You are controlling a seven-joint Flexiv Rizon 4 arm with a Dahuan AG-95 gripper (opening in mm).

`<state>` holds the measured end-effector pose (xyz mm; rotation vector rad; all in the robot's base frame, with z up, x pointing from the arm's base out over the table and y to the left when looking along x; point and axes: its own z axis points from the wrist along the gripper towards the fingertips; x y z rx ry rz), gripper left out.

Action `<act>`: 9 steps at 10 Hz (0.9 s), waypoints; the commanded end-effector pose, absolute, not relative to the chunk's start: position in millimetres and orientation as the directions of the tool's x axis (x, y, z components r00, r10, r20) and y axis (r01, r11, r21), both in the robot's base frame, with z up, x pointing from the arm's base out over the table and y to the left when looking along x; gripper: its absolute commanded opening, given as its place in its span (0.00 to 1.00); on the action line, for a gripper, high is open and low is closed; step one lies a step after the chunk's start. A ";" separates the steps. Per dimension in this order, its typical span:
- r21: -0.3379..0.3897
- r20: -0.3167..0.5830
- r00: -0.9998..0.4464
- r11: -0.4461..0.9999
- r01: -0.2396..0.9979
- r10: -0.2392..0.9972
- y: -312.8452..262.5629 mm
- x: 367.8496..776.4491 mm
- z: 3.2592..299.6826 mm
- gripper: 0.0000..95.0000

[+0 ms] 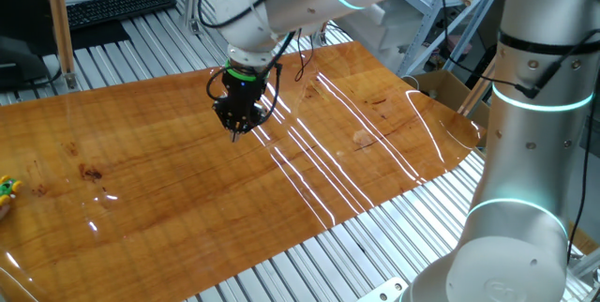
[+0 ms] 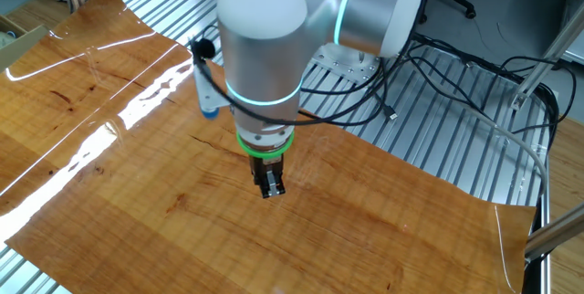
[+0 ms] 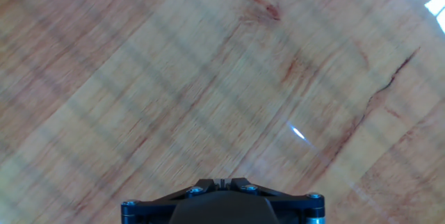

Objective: Grasp the moving object

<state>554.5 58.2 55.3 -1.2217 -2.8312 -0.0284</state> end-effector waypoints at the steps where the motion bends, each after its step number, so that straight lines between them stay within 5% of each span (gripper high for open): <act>1: -0.006 0.073 -0.581 0.583 0.812 0.810 69.1 573.3 42.3 0.00; 4: -0.017 0.078 -0.506 0.509 0.861 0.859 73.5 584.7 33.0 0.00; 6: -0.020 0.092 -0.406 0.409 0.912 0.909 78.9 595.0 31.7 0.40; 8: -0.032 0.072 -0.324 0.327 0.945 0.943 91.3 602.1 28.3 0.40; 9: -0.035 0.070 -0.261 0.264 0.964 0.963 95.6 605.8 27.8 0.60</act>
